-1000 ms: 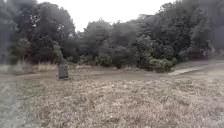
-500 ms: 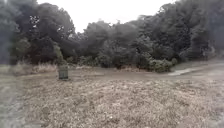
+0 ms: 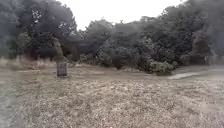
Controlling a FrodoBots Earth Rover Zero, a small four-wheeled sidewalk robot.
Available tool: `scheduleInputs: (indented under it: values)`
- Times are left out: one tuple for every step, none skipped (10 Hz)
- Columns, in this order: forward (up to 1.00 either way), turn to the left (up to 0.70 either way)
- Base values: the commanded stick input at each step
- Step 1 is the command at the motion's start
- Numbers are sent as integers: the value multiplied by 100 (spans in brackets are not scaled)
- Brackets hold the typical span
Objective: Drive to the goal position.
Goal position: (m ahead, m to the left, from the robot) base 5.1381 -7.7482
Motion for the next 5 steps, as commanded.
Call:
scheduleInputs:
  values:
    - [0,0]
    - [0,0]
    - [0,44]
    - [0,45]
    - [45,27]
